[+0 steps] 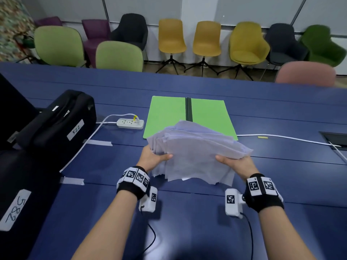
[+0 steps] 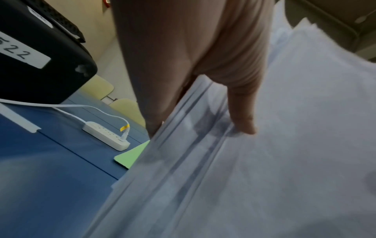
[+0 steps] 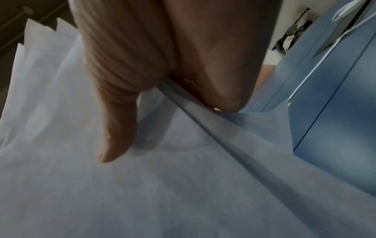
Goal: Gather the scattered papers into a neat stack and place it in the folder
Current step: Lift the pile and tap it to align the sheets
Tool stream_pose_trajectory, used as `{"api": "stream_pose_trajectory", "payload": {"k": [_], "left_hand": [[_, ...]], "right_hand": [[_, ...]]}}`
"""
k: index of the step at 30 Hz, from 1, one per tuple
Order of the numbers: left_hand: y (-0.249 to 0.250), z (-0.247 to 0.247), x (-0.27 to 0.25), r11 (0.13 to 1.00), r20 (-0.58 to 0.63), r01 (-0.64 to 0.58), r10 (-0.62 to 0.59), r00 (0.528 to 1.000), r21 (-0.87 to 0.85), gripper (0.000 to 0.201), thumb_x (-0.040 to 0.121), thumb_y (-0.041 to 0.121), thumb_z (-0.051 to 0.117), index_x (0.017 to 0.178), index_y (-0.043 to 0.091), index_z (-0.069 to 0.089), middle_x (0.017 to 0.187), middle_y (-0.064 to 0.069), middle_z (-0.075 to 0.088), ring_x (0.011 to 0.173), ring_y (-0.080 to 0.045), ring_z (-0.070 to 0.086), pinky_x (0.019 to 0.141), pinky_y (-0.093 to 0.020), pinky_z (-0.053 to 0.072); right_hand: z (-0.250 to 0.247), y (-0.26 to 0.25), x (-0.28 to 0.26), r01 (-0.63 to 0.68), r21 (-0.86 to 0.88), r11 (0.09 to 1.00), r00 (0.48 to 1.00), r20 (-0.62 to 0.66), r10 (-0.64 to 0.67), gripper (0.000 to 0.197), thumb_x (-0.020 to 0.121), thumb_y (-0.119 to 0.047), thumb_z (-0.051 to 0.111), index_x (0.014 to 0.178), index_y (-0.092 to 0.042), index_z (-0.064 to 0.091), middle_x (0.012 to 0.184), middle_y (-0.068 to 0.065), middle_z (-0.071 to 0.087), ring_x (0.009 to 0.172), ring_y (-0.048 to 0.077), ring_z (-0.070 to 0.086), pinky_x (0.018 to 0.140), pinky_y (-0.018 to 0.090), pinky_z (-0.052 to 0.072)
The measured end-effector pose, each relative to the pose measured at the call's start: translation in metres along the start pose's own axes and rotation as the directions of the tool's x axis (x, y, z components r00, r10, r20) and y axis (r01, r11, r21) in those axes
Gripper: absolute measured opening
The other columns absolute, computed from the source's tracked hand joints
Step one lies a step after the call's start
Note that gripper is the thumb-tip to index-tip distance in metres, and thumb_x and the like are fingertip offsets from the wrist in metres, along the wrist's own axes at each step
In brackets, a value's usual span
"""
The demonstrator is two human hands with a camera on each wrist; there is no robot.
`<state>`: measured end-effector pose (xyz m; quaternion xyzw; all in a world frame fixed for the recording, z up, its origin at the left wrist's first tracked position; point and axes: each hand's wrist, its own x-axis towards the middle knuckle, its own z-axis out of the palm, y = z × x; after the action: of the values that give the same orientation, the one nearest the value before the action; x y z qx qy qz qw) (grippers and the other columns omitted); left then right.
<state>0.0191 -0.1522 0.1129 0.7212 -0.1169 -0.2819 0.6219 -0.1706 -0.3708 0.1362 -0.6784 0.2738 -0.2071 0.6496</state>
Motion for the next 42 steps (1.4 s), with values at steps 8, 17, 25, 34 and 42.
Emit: {"api": "stream_pose_trajectory", "payload": {"k": [8, 17, 25, 34, 42], "left_hand": [[-0.009, -0.004, -0.006, 0.985, -0.165, -0.159, 0.167, 0.972, 0.066, 0.044, 0.076, -0.022, 0.037, 0.079, 0.015, 0.060, 0.078, -0.003, 0.062, 0.071, -0.010, 0.057, 0.068, -0.022, 0.047], [-0.015, -0.019, -0.012, 0.966, -0.377, -0.250, 0.259, 0.889, 0.072, 0.023, 0.081, 0.000, 0.071, 0.068, 0.019, 0.065, 0.071, 0.005, 0.067, 0.059, 0.007, 0.061, 0.065, -0.004, 0.048], [-0.004, -0.022, -0.009, 0.944, -0.397, -0.291, 0.330, 0.856, 0.157, 0.033, 0.081, 0.000, 0.069, 0.062, 0.026, 0.061, 0.070, 0.009, 0.065, 0.058, 0.011, 0.059, 0.069, -0.012, 0.047], [0.013, -0.027, -0.013, 0.949, -0.017, -0.288, 0.289, 0.957, -0.131, 0.092, 0.061, 0.022, 0.080, 0.141, 0.016, 0.035, 0.139, 0.008, 0.045, 0.126, -0.001, 0.046, 0.099, -0.011, 0.041], [-0.009, -0.035, -0.014, 0.973, 0.178, -0.163, 0.133, 0.975, 0.163, 0.113, 0.036, 0.044, 0.095, 0.135, 0.025, 0.043, 0.131, 0.008, 0.059, 0.124, -0.010, 0.054, 0.109, -0.041, 0.041]], "right_hand": [[0.004, 0.003, 0.006, 0.019, 0.007, 1.000, 0.998, -0.058, -0.018, 0.050, 0.070, 0.009, 0.074, 0.109, -0.019, 0.060, 0.086, -0.014, 0.072, 0.075, -0.007, 0.067, 0.066, 0.008, 0.051], [0.012, 0.008, 0.006, 0.045, 0.025, 0.999, 0.986, -0.162, -0.041, 0.037, 0.072, 0.001, 0.075, 0.098, -0.024, 0.064, 0.079, -0.020, 0.073, 0.075, -0.009, 0.067, 0.068, 0.007, 0.051], [0.014, 0.008, 0.004, 0.067, 0.027, 0.997, 0.983, -0.172, -0.061, 0.036, 0.075, 0.001, 0.073, 0.097, -0.025, 0.062, 0.092, -0.011, 0.066, 0.072, -0.014, 0.064, 0.067, 0.003, 0.049], [0.013, 0.010, 0.005, 0.064, -0.022, 0.998, 0.966, -0.250, -0.067, 0.040, 0.081, -0.002, 0.068, 0.118, -0.009, 0.057, 0.098, -0.001, 0.066, 0.081, -0.004, 0.066, 0.071, 0.007, 0.049], [0.011, -0.005, 0.007, 0.040, -0.044, 0.998, 0.970, -0.239, -0.049, 0.020, 0.081, -0.004, 0.069, 0.083, -0.023, 0.061, 0.088, 0.001, 0.065, 0.075, 0.007, 0.062, 0.080, 0.027, 0.045]]}}
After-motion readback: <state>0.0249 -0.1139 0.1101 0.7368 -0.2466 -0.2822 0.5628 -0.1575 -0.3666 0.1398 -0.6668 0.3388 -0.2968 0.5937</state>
